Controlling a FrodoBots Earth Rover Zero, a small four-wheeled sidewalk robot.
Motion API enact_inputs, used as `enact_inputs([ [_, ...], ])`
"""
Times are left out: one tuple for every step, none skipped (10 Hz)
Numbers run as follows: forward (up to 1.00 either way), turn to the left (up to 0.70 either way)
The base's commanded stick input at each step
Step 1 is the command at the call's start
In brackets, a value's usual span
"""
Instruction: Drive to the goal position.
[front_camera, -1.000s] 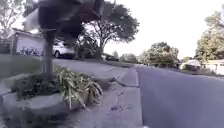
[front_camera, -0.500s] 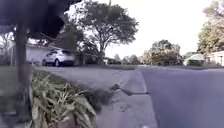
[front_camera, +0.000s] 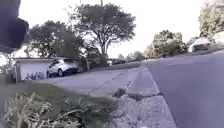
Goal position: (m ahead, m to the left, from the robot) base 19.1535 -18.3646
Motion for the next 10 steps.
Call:
enact_inputs([
  [0.8, 0.0],
  [0.8, 0.0],
  [0.8, 0.0],
  [0.8, 0.0],
  [0.8, 0.0],
  [0.8, 0.0],
  [0.8, 0.0],
  [0.8, 0.0],
  [0.8, 0.0],
  [0.15, 0.0],
])
